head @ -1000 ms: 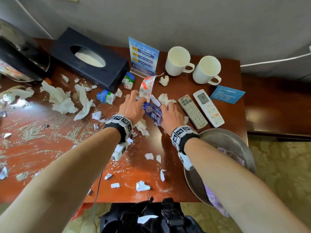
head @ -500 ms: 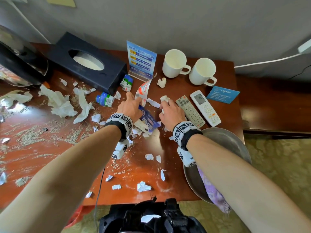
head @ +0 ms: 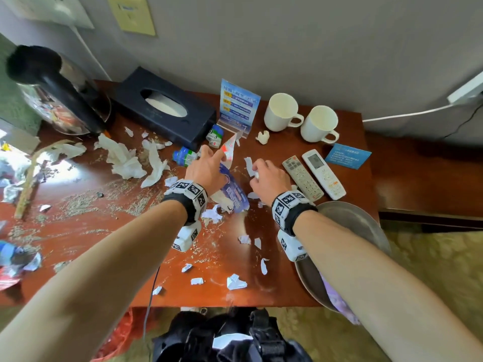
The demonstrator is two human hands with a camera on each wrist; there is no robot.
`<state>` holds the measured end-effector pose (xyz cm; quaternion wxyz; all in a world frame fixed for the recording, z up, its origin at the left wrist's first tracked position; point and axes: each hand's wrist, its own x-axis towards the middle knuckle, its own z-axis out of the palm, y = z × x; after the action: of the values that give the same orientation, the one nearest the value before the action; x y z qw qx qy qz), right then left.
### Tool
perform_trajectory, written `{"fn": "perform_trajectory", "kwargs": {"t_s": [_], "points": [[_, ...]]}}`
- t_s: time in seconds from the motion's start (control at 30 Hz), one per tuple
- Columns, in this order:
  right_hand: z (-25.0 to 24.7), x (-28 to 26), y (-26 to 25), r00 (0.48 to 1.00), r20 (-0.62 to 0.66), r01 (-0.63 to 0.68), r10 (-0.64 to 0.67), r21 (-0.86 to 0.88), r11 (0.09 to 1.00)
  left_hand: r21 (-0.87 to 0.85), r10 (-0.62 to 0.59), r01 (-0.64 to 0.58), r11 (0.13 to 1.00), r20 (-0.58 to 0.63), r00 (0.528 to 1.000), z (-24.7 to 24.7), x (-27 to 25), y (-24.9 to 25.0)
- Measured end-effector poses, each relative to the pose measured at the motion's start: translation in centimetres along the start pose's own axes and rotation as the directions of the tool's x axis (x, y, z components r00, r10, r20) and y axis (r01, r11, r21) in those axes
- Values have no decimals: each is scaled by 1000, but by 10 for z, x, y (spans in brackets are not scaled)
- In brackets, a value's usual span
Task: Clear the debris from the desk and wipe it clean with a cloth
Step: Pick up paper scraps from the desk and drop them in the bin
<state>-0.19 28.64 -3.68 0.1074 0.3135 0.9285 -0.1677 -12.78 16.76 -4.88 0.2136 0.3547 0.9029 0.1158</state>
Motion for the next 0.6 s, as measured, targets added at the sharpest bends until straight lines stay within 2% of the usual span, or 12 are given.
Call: {"fn": "perform_trajectory", "kwargs": {"t_s": [0.13, 0.43, 0.6], "points": [[-1, -15, -15, 1000, -12, 18, -19, -15, 1000, 5, -34, 34, 999, 7, 999, -8, -17, -9], [3, -42, -44, 999, -29, 33, -33, -6, 999, 12, -3, 2, 1000, 37, 999, -24, -48, -29], [5, -51, -58, 998, -33, 53, -53, -8, 999, -52, 45, -43, 998, 28, 999, -26, -66, -43]]}}
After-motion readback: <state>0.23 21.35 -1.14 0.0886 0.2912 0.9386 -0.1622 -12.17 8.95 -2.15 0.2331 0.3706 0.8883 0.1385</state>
